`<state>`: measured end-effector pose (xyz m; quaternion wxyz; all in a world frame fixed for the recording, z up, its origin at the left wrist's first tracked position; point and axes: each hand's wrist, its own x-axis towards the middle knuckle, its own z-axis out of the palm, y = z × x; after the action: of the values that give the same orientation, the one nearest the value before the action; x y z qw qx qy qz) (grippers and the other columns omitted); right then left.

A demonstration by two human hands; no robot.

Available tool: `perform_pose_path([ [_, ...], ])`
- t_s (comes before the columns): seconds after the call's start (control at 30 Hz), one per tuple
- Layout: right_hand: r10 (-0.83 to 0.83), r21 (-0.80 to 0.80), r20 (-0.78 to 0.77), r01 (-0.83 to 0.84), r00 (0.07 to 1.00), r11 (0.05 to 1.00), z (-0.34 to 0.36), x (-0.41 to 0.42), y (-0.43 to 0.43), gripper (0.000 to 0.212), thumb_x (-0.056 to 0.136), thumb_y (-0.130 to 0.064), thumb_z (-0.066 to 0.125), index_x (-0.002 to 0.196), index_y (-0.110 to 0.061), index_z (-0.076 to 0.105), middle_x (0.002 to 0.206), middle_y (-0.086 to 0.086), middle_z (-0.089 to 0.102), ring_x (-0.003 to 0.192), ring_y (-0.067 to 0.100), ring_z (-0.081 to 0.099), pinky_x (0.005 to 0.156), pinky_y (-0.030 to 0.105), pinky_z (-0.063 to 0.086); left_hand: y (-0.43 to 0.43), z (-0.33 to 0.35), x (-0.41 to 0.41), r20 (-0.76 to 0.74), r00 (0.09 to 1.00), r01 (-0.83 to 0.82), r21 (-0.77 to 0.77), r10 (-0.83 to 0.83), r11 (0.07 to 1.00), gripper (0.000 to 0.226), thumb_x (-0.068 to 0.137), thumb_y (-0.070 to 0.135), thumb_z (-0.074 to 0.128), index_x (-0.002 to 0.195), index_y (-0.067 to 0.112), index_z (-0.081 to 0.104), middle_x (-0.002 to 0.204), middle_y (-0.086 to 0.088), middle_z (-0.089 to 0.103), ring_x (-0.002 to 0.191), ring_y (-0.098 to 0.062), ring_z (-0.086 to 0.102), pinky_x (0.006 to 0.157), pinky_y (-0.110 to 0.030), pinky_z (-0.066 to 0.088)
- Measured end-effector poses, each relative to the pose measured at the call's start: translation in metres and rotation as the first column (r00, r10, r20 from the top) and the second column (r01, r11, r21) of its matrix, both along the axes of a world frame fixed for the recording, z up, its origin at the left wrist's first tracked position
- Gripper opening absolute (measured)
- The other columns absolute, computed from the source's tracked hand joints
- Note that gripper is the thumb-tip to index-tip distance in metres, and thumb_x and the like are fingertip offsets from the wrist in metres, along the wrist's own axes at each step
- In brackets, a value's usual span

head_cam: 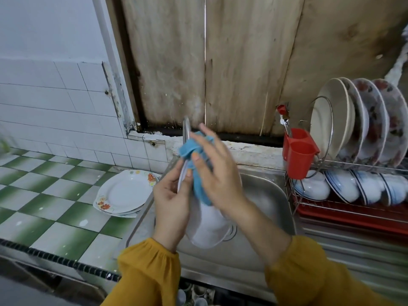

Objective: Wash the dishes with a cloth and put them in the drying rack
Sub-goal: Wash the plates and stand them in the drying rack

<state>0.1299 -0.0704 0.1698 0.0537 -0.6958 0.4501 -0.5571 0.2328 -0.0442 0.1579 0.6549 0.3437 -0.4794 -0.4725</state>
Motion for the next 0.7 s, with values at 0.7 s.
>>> perform_pose_path([
  [0.7,-0.253,-0.452,-0.369,0.065,0.894,0.889,-0.116,0.002,0.019,0.035,0.100,-0.036,0.041,0.134,-0.033,0.050,0.153,0.000,0.034,0.141,0.033,0.033,0.107,0.065,0.030,-0.022,-0.001,0.026,-0.355,0.924,-0.083,0.169,0.140,0.982,0.030,0.099,0.012,0.051,0.126,0.020,0.063,0.101,0.010,0.075,0.094,-0.010,0.068,0.080,-0.025,0.057],
])
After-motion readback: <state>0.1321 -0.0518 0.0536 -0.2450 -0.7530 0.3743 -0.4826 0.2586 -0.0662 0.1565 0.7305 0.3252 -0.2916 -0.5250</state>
